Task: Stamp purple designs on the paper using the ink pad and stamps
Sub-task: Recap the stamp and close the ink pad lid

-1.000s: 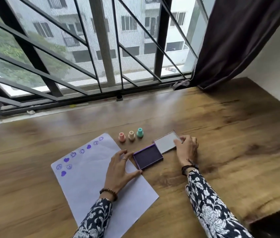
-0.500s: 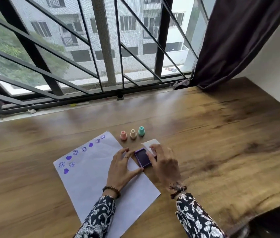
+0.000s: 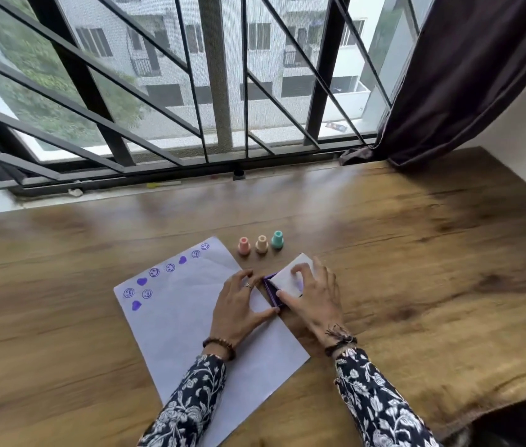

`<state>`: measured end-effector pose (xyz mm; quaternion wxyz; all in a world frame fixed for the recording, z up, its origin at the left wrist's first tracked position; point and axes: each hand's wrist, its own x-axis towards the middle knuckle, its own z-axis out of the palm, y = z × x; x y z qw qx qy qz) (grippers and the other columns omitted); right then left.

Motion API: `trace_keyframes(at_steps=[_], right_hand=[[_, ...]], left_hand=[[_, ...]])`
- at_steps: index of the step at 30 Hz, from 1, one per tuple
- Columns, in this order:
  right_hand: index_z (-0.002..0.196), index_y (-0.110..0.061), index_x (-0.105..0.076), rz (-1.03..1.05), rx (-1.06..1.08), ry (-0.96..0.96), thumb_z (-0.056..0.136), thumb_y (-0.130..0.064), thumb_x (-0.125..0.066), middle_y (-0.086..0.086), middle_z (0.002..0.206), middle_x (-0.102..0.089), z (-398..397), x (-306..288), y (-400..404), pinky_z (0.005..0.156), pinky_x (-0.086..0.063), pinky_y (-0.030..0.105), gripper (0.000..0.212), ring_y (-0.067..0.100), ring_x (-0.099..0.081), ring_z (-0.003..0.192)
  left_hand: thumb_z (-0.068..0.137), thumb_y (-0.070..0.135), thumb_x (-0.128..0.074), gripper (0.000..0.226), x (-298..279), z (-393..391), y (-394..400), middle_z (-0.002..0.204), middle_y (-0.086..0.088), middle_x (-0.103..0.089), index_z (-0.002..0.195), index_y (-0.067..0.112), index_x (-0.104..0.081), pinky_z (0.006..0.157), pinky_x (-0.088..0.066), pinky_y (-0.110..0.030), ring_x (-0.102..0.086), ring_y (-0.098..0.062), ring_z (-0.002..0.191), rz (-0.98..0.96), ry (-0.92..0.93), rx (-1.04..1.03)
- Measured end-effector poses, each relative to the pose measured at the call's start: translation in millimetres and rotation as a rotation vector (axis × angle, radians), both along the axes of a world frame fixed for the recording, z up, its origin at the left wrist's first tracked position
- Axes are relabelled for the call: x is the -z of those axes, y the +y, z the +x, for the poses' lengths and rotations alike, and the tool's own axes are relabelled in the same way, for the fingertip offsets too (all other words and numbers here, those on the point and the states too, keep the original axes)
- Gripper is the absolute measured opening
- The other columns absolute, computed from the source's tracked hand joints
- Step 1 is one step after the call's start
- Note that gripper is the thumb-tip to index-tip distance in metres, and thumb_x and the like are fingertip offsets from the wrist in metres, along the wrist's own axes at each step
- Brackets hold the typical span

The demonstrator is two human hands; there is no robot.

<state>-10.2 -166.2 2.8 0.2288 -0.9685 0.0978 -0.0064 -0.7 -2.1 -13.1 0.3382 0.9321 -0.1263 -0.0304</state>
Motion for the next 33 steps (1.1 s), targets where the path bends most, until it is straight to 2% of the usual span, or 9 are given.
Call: trace_keyframes(at_steps=[6,17,24,29,33], right_hand=[[0.117,-0.025,-0.045,0.065,0.154,-0.074,0.068,-0.054,-0.065,0.007,0.135,-0.04,-13,-2,15,0.096,-0.035,0.042,0.06,0.03,-0.036,0.12],[0.121,-0.022,-0.043,0.038,0.217,-0.03,0.068,-0.049,-0.069,0.01,0.14,-0.032,-17,3,32,0.098,-0.034,0.044,0.066,0.031,-0.03,0.125],[0.123,-0.022,-0.043,0.044,0.185,-0.029,0.067,-0.05,-0.07,0.009,0.14,-0.033,-14,-2,28,0.099,-0.032,0.042,0.068,0.03,-0.032,0.125],[0.12,-0.024,-0.044,0.131,0.134,-0.032,0.063,-0.046,-0.073,0.008,0.136,-0.036,-12,-6,16,0.1,-0.031,0.039,0.068,0.028,-0.032,0.122],[0.121,-0.024,-0.043,0.078,0.1,-0.018,0.063,-0.046,-0.073,0.007,0.136,-0.035,-13,-7,13,0.101,-0.031,0.038,0.069,0.028,-0.032,0.124]], left_hand=[[0.069,0.046,-0.072,0.069,0,0,0,0.138,-0.004,-0.042,0.128,0.02,-0.048,0.108,-0.028,-0.028,-0.036,-0.019,0.129,0.005,-0.003,0.0],[0.073,0.035,-0.07,0.059,-2,-1,-2,0.136,-0.005,-0.046,0.126,0.017,-0.05,0.106,-0.028,-0.026,-0.038,-0.019,0.128,-0.007,-0.01,-0.004],[0.071,0.034,-0.071,0.052,0,0,-2,0.133,-0.004,-0.049,0.118,0.02,-0.056,0.107,-0.032,-0.03,-0.042,-0.02,0.125,-0.002,-0.032,-0.007],[0.071,0.039,-0.071,0.057,1,0,-1,0.136,-0.003,-0.047,0.122,0.022,-0.053,0.108,-0.03,-0.03,-0.04,-0.021,0.127,0.018,-0.055,0.004],[0.071,0.045,-0.07,0.058,3,1,0,0.136,-0.002,-0.047,0.122,0.024,-0.053,0.108,-0.03,-0.031,-0.04,-0.02,0.126,0.022,-0.06,0.005]])
